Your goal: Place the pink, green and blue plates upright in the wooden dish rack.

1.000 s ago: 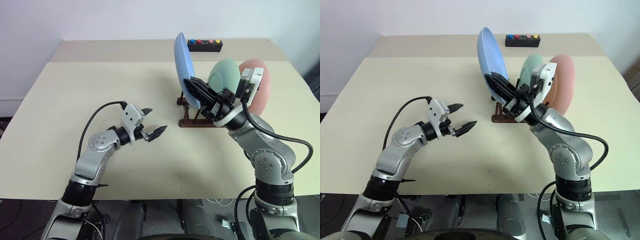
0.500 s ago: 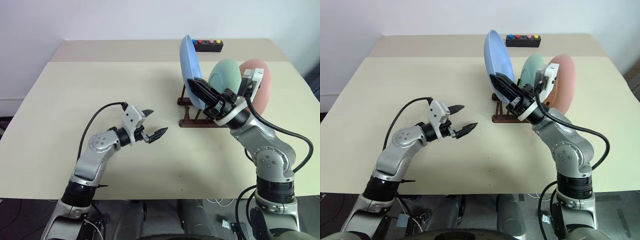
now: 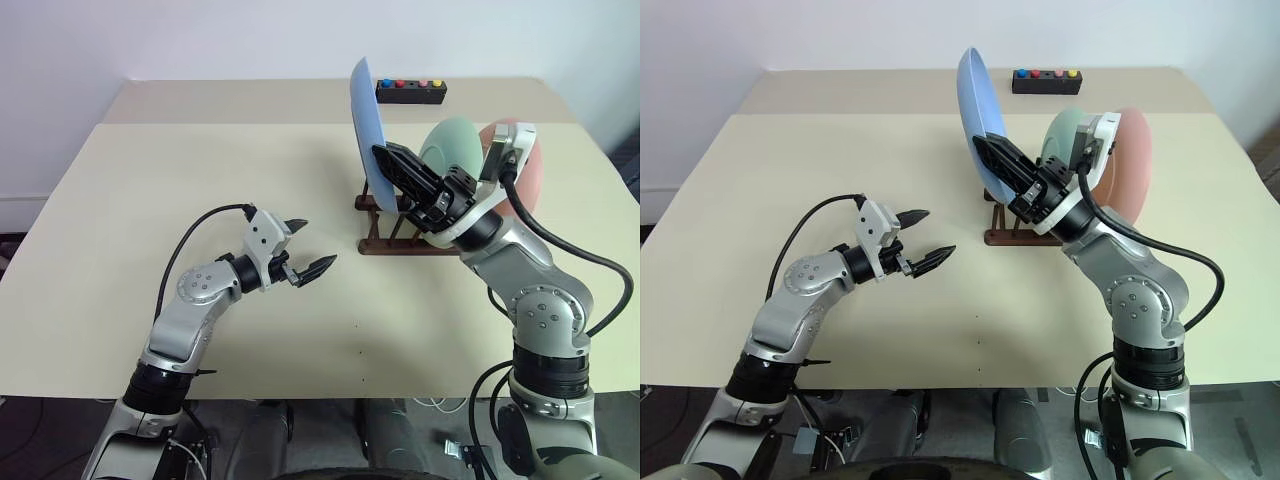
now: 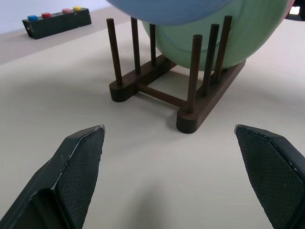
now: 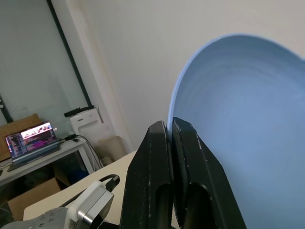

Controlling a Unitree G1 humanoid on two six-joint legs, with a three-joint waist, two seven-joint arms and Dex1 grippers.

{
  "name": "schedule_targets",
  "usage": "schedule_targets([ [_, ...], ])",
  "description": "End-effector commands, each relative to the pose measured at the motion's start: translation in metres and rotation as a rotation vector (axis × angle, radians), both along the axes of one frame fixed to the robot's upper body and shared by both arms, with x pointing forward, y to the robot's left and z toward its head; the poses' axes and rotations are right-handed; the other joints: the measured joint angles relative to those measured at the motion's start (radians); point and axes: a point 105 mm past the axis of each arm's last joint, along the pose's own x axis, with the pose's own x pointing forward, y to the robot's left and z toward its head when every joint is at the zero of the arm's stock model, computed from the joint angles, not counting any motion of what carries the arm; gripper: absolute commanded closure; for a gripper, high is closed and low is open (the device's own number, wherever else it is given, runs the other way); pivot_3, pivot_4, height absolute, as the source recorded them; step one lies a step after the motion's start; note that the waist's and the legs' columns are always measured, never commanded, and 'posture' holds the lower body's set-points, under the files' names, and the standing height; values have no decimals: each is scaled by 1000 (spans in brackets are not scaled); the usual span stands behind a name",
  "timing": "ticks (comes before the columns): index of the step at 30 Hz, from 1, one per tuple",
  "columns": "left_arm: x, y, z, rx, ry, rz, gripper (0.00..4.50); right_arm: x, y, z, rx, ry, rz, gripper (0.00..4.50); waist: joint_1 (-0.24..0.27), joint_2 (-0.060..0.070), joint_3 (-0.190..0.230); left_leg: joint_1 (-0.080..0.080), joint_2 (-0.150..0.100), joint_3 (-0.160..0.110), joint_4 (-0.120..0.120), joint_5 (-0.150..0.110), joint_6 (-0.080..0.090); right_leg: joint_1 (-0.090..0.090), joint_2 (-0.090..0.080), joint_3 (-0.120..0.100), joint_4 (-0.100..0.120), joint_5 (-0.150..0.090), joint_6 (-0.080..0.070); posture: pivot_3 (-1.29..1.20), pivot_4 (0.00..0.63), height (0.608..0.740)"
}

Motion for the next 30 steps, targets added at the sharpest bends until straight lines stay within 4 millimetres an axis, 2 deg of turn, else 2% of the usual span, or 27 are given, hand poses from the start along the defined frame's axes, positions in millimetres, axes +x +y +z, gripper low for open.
schedule_targets([
  [1, -4, -4, 10, -2, -46, -18, 21, -2, -3, 10, 28, -33, -3, 4500, 0, 0, 0, 0, 0, 0, 0, 0, 0, 0, 0, 0, 0, 0, 0, 0, 150, 740],
  [15, -4, -4, 9, 5, -49, -17, 21, 9, -17, -7, 63, 53, -60, 4500, 0, 0, 0, 0, 0, 0, 0, 0, 0, 0, 0, 0, 0, 0, 0, 0, 150, 740],
  [30, -3, -4, 9, 11, -51, -14, 21, 10, -23, -17, 89, 99, -76, 4500, 0, 0, 0, 0, 0, 0, 0, 0, 0, 0, 0, 0, 0, 0, 0, 0, 150, 740],
])
